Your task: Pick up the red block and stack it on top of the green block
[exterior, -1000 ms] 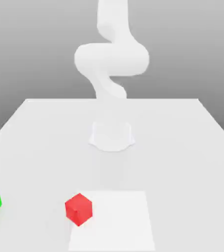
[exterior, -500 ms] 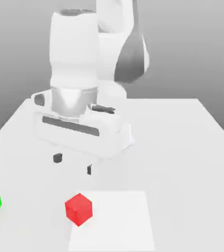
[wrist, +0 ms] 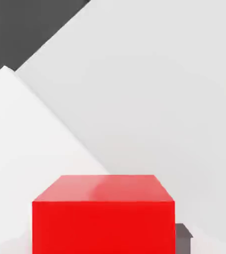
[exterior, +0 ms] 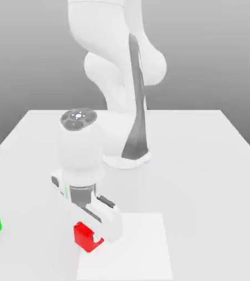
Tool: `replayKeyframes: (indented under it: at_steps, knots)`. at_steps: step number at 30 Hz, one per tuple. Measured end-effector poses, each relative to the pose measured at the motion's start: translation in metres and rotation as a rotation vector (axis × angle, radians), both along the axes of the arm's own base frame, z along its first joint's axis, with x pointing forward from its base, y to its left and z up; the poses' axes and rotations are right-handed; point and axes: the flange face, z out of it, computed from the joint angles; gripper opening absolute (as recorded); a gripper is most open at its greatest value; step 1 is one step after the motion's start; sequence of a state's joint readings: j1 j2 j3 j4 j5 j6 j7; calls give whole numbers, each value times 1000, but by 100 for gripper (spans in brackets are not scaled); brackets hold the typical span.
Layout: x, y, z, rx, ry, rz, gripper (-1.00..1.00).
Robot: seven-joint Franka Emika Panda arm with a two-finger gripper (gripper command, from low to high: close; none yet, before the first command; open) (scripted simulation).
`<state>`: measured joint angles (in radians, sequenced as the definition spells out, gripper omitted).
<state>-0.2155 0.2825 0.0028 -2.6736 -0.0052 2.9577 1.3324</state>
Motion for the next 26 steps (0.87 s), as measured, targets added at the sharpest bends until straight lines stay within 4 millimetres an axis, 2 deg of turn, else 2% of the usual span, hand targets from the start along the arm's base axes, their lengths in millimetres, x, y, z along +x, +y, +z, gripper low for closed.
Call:
replayKeyframes:
  at_steps: [2, 7, 9, 13, 17, 18, 20, 22, 23, 26]
  knots:
    - [1, 0, 10, 0, 0, 0, -100]
    - [1, -4, 58, 0, 1, -14, -100]
    - [3, -42, 68, 3, 1, -147, -100]
    - [0, -131, 81, 7, 2, -456, -100]
    - [-22, -223, 96, 5, 1, -770, -100]
    - [-29, -241, 96, 3, 0, -830, -100]
    - [-34, -255, 78, 2, -1, -875, -100]
    - [-36, -258, 52, 1, -1, -886, -100]
    - [-36, -259, 42, 1, -1, -889, 100]
    - [-36, -259, 42, 1, -1, -889, 100]
